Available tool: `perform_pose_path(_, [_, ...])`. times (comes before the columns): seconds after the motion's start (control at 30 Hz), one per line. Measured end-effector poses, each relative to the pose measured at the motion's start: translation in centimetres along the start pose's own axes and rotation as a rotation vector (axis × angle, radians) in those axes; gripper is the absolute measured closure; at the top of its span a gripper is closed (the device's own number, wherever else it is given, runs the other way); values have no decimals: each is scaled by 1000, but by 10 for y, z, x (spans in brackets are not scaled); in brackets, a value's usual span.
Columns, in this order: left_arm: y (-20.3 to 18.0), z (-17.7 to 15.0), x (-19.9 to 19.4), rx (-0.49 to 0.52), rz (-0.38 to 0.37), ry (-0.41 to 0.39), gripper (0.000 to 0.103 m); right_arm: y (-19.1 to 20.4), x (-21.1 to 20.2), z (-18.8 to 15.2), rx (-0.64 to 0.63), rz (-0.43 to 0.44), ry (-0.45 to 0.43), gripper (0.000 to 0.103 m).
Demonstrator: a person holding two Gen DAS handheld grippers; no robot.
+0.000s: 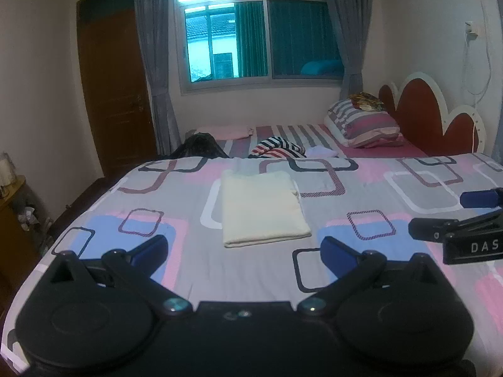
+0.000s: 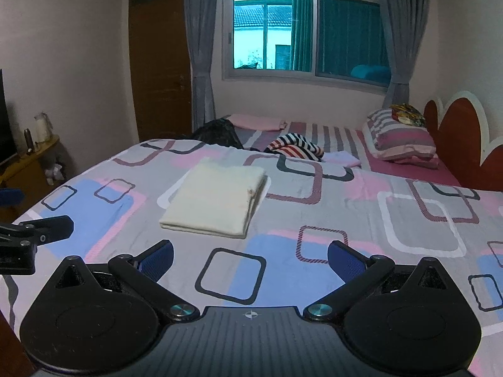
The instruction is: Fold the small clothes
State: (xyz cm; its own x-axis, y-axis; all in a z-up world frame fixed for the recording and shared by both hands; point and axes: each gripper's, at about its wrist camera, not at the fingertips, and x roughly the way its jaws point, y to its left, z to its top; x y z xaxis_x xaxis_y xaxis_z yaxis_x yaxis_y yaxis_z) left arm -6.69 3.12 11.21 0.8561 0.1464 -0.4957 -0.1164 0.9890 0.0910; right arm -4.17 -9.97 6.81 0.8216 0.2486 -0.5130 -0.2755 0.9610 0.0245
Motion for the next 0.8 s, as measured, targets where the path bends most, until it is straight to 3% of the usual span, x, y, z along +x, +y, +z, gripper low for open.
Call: perform_pose_path(0.8, [3,2,-8,-1,-2,-19,0,-3,-5,-3,-31,7,-5,0])
